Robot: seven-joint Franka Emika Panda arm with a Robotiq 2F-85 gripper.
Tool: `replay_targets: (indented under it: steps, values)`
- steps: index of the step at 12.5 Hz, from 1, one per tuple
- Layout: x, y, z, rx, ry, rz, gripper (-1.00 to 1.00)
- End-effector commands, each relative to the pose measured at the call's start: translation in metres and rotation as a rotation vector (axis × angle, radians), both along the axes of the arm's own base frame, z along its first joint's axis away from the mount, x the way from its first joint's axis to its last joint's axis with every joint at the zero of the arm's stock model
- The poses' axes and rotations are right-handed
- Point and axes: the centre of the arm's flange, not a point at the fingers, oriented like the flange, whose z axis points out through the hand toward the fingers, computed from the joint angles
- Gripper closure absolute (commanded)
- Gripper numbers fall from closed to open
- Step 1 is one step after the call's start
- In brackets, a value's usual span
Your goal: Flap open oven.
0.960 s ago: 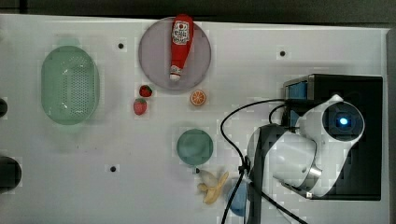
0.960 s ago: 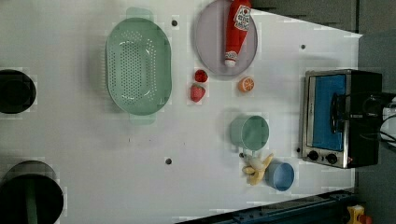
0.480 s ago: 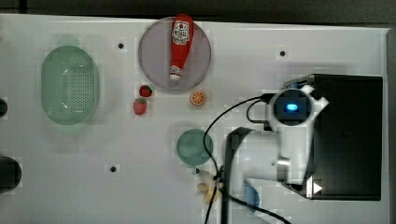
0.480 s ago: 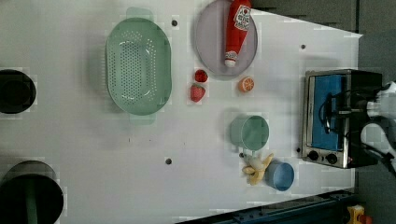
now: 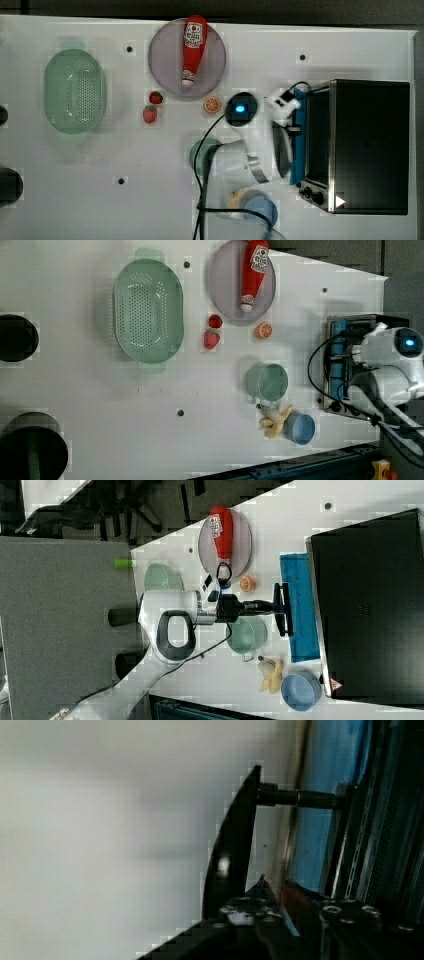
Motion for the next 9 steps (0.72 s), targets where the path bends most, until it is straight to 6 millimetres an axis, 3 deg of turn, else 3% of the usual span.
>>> replay_targets:
  steps: [1,9]
  values:
    - [0.000,0.042,-0.037,-0.064,-0.033,-0.065,0.65]
    - [-0.008,0.096,-0.120,-0.319,-0.100,-0.036,0.65]
